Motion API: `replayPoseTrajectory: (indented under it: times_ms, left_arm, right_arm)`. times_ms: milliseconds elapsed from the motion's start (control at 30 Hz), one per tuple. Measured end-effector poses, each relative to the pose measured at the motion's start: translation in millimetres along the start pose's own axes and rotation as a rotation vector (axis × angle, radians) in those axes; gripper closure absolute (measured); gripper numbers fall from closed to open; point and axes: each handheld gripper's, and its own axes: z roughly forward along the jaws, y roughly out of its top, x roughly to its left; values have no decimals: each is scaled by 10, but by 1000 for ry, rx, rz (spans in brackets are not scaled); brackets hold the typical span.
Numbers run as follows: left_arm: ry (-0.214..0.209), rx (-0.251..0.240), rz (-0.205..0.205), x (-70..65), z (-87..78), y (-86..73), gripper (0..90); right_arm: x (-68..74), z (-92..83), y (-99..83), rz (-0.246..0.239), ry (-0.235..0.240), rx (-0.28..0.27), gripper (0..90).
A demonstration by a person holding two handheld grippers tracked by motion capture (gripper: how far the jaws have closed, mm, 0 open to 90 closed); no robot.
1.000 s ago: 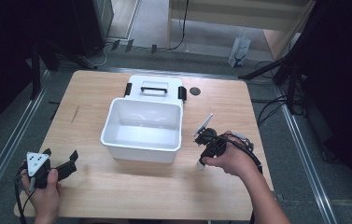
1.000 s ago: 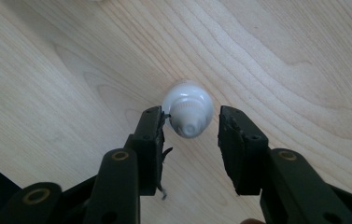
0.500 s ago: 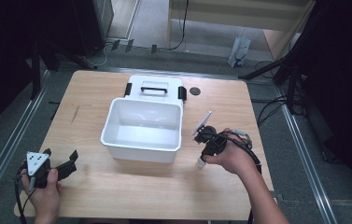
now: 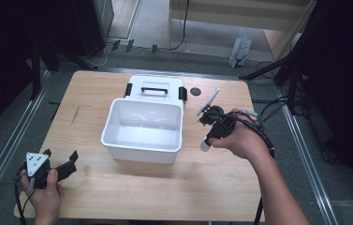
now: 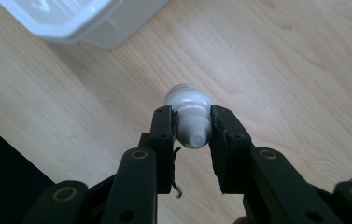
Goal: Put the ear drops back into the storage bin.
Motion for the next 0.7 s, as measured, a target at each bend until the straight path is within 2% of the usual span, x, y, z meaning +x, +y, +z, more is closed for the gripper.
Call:
replayPoseTrajectory:
  times_ms: [167, 367, 700]
  left_arm:
    - [-2, 1, -3, 3, 0, 1, 79]
    - [-2, 2, -5, 5, 0, 2, 79]
    - [0, -1, -5, 2, 4, 3, 79]
  right_arm:
    - [10, -186, 137, -20, -11, -32, 724]
    - [93, -375, 326, -47, -22, -66, 725]
    - [287, -565, 613, -115, -31, -107, 725]
